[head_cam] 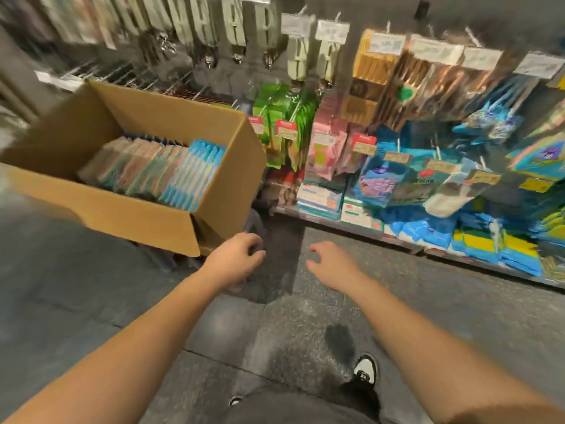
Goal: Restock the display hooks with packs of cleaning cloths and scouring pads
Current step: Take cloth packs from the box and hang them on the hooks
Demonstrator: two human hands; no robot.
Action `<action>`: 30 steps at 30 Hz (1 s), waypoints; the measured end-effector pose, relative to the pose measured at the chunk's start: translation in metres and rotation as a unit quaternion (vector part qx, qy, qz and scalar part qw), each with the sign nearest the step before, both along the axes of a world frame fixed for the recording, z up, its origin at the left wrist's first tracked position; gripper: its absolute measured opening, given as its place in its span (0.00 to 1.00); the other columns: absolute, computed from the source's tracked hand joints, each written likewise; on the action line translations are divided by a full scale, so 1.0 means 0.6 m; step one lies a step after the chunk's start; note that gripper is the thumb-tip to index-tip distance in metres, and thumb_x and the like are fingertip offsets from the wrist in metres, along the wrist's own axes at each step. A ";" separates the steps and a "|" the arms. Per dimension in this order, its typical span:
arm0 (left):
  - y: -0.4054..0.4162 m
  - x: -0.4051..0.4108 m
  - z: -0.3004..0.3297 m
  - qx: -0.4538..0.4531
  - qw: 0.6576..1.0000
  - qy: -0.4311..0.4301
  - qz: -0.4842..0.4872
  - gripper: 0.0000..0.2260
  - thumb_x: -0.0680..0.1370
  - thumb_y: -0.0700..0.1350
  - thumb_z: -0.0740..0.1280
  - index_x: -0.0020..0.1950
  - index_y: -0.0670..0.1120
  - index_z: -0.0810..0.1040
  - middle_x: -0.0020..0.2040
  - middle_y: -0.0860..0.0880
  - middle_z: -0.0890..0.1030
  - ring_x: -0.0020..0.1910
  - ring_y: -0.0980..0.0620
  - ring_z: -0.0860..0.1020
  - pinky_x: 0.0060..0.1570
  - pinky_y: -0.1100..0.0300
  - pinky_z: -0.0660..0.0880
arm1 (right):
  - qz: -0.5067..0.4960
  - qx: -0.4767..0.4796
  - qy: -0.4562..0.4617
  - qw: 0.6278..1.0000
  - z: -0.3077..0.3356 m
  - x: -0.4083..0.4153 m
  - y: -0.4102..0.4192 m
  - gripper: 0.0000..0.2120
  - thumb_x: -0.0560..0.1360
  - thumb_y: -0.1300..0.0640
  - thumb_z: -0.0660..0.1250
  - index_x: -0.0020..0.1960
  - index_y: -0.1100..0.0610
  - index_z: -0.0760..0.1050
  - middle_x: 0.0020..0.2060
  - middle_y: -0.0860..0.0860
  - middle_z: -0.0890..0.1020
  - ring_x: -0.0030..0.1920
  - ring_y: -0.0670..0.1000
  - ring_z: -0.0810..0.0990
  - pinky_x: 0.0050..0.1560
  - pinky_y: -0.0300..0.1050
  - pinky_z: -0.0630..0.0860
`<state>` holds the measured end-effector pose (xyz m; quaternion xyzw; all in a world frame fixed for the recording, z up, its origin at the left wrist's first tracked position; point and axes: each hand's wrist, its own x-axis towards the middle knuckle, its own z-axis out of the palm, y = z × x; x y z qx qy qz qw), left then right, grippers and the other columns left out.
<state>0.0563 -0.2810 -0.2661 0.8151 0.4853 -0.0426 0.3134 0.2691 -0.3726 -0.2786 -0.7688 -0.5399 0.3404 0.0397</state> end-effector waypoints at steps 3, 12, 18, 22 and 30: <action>0.055 -0.102 -0.001 -0.011 0.999 -0.002 0.031 0.14 0.82 0.50 0.63 0.65 0.45 0.77 0.63 0.47 0.78 0.64 0.46 0.76 0.57 0.56 0.71 | 0.011 -0.015 0.019 1.000 -0.009 -0.101 0.063 0.23 0.81 0.49 0.61 0.74 0.55 0.68 0.71 0.54 0.70 0.68 0.55 0.72 0.66 0.47 0.69; 0.286 -0.228 -0.011 -0.008 0.984 -0.050 0.172 0.12 0.82 0.51 0.63 0.63 0.49 0.78 0.58 0.49 0.81 0.49 0.49 0.79 0.45 0.57 0.73 | 0.034 0.020 0.072 0.997 -0.021 -0.272 0.299 0.26 0.80 0.50 0.63 0.75 0.55 0.66 0.73 0.52 0.68 0.69 0.53 0.72 0.67 0.45 0.69; 0.473 -0.282 -0.041 -0.034 0.979 -0.040 0.197 0.11 0.84 0.51 0.62 0.63 0.49 0.77 0.53 0.52 0.77 0.47 0.53 0.76 0.42 0.56 0.70 | 0.055 0.020 0.103 0.993 -0.043 -0.334 0.495 0.24 0.82 0.52 0.60 0.77 0.55 0.63 0.74 0.53 0.65 0.70 0.53 0.71 0.67 0.47 0.68; 0.567 -0.309 -0.065 -0.092 0.970 -0.040 0.220 0.09 0.83 0.50 0.62 0.60 0.48 0.77 0.51 0.49 0.81 0.48 0.49 0.80 0.45 0.52 0.75 | 0.044 -0.023 0.113 0.992 -0.070 -0.370 0.594 0.25 0.83 0.51 0.58 0.78 0.56 0.61 0.76 0.53 0.62 0.74 0.54 0.65 0.71 0.50 0.66; 0.726 -0.309 -0.177 -0.187 0.956 0.011 0.226 0.12 0.83 0.50 0.63 0.60 0.45 0.74 0.54 0.43 0.81 0.47 0.47 0.80 0.43 0.54 0.74 | -0.037 -0.127 0.122 0.984 -0.184 -0.434 0.726 0.24 0.82 0.53 0.57 0.76 0.59 0.64 0.71 0.56 0.71 0.65 0.55 0.75 0.58 0.42 0.71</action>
